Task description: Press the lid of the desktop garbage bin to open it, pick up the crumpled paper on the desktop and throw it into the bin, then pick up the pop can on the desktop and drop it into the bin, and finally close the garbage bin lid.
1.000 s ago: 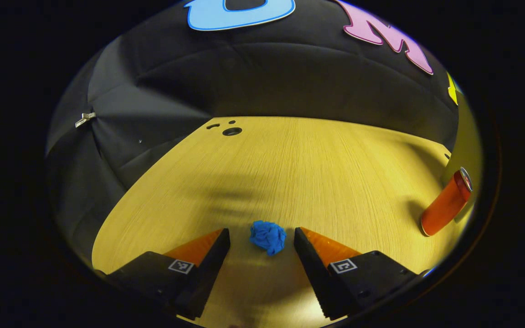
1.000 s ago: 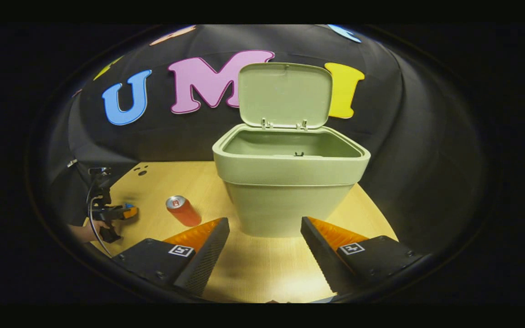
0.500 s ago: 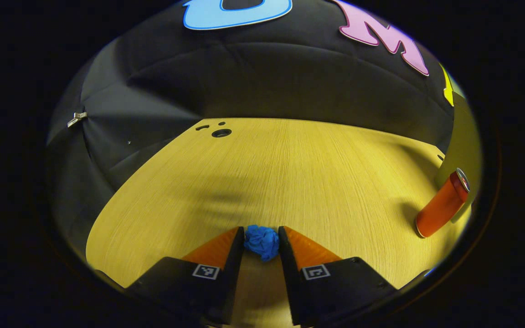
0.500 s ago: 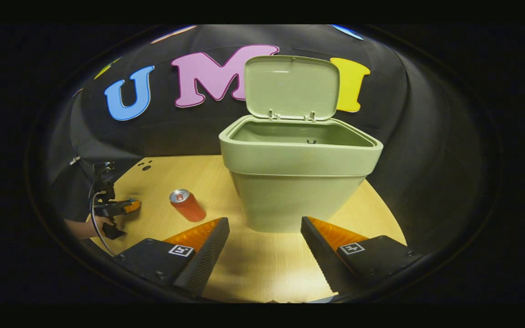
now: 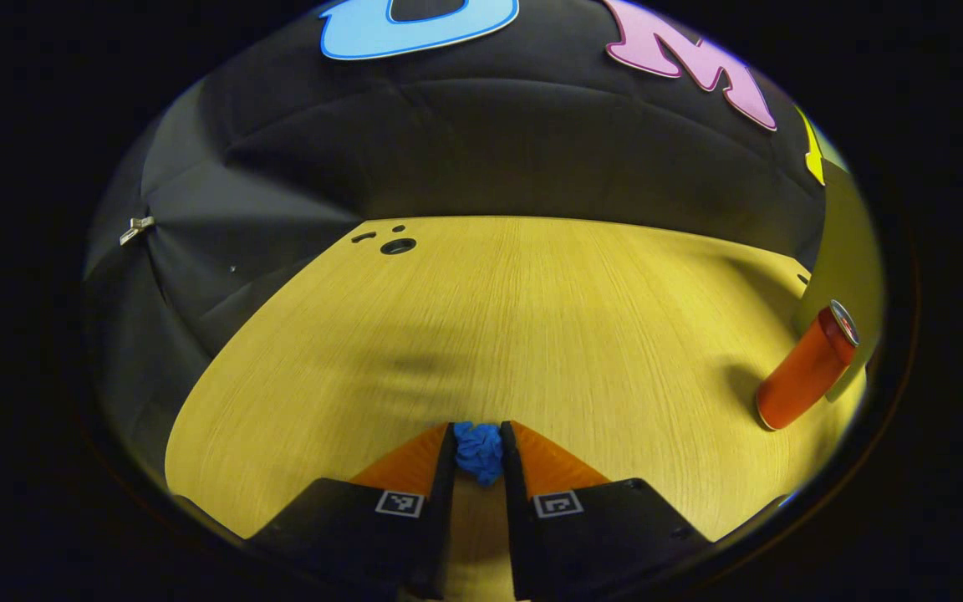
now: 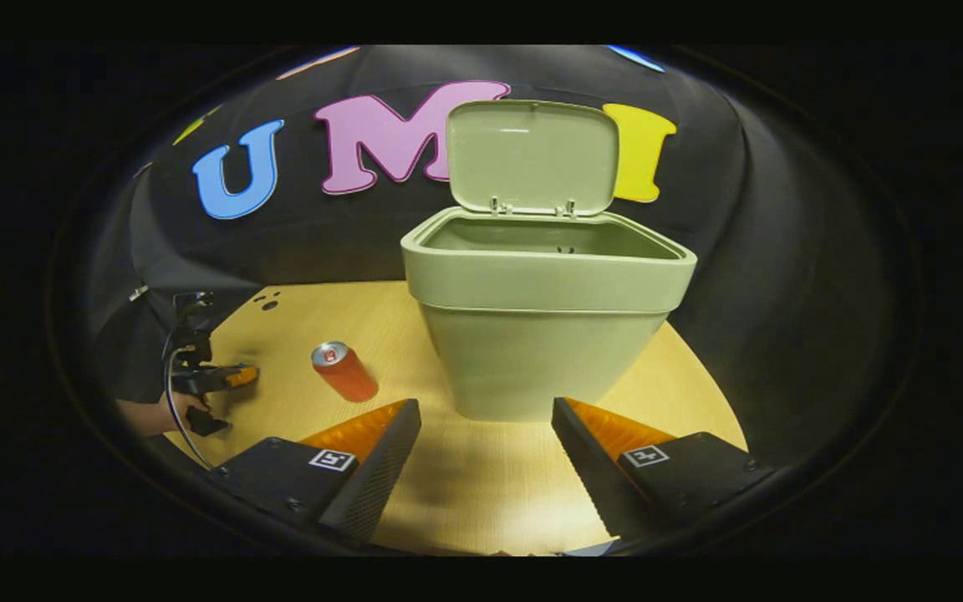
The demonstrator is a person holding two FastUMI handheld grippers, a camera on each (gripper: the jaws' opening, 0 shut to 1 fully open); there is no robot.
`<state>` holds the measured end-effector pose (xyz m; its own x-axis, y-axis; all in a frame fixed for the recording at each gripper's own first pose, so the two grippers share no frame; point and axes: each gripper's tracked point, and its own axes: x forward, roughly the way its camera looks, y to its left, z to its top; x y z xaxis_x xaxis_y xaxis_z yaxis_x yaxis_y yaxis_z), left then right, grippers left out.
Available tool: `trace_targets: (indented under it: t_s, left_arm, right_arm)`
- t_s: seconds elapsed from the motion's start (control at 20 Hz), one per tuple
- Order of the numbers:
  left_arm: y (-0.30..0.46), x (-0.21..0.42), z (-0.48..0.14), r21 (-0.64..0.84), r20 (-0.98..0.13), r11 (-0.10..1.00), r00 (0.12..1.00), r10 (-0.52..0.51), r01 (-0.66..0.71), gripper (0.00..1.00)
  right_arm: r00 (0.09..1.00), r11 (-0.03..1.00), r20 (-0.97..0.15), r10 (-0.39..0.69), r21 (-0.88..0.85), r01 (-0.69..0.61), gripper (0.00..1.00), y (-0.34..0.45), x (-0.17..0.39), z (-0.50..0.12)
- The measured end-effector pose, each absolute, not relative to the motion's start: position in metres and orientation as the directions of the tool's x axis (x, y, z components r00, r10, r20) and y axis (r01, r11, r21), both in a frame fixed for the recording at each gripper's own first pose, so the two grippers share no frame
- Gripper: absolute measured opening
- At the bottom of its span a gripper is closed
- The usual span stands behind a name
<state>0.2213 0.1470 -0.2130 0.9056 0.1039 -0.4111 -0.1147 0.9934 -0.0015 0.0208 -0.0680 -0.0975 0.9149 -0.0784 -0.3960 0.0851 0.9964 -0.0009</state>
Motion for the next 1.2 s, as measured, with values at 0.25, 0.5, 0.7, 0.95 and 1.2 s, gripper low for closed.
trace_targets:
  t_s: [0.25,0.5,0.7,0.95,1.2]
  left_arm:
    - [0.131,0.205,-0.172,0.000,-0.356,0.998,0.932,0.062,-0.066,0.30]
    - [0.089,0.188,-0.107,0.008,-0.283,0.999,0.958,-0.049,0.053,0.33]
    - [0.039,0.182,-0.043,0.024,-0.193,0.985,0.968,-0.161,0.168,0.33]
    - [-0.042,0.175,0.037,0.019,-0.075,0.946,0.944,-0.321,0.323,0.33]
    - [-0.134,0.166,0.099,0.026,0.018,0.877,0.877,-0.481,0.481,0.33]
  right_arm:
    - [0.920,0.997,-0.384,-0.070,0.005,0.078,0.99,-0.064,0.017,-0.099]
    - [0.925,0.996,-0.374,-0.063,0.039,0.083,0.99,-0.062,0.011,-0.100]
    - [0.931,0.995,-0.360,-0.060,0.048,0.083,0.99,-0.062,0.004,-0.099]
    - [0.939,0.996,-0.338,-0.059,0.049,0.081,0.99,-0.066,-0.001,-0.095]
    - [0.944,0.996,-0.324,-0.061,0.046,0.080,0.99,-0.073,-0.008,-0.093]
